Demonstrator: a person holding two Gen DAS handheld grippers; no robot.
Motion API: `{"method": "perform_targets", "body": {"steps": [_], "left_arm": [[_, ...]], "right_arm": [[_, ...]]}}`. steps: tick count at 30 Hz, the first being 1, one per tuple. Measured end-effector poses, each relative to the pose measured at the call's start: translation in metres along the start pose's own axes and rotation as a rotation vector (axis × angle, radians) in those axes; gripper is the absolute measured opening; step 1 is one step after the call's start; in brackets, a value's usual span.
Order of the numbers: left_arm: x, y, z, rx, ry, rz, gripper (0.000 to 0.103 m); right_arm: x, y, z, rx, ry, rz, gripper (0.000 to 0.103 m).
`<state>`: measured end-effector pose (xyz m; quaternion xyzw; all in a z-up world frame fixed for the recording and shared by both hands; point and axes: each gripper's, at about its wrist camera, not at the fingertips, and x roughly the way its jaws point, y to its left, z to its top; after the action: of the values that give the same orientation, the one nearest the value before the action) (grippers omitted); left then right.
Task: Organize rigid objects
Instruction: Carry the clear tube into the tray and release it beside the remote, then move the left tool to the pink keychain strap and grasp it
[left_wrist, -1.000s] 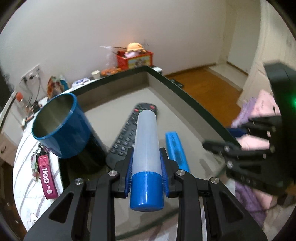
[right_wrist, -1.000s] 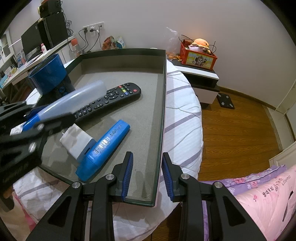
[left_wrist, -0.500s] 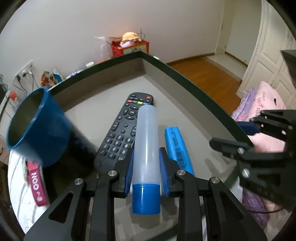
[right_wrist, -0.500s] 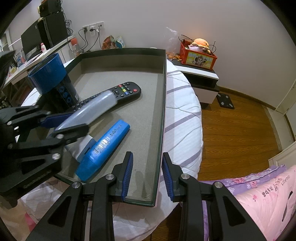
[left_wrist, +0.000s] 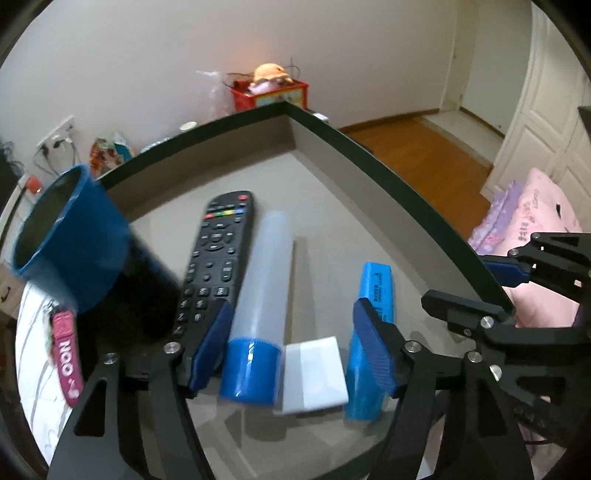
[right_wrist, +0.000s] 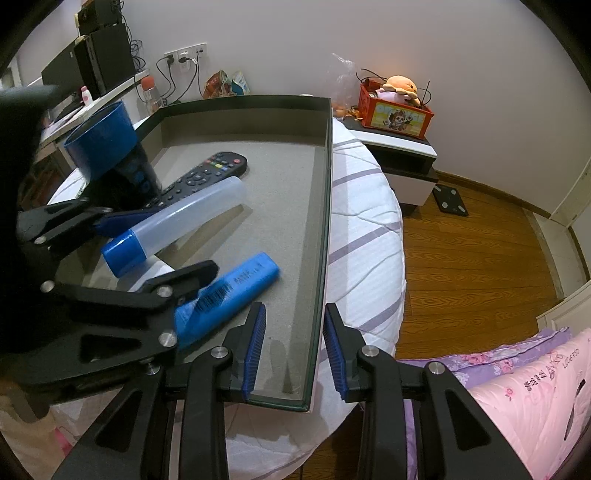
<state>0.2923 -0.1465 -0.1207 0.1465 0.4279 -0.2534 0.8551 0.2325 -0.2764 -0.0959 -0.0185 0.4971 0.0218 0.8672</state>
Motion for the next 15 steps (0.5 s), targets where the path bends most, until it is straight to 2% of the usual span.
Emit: {"method": "perform_targets", "body": {"steps": [2,4,15], "left_arm": [[-0.006,0.005,-0.002,-0.018,-0.013,0.018,0.079],[-0.016,0.011,-0.006,-0.041,-0.036,0.000,0.083],[-0.056,0.018,-0.028,-0.040,-0.108,0.010,0.086]], "right_arm": [[0.000,0.000,0.000,0.004,0.000,0.002,0.034],[0.000,0.000,0.000,0.003,0.002,0.000,0.034],[0.001,0.001,0.001,0.005,0.007,-0.007,0.034]]}}
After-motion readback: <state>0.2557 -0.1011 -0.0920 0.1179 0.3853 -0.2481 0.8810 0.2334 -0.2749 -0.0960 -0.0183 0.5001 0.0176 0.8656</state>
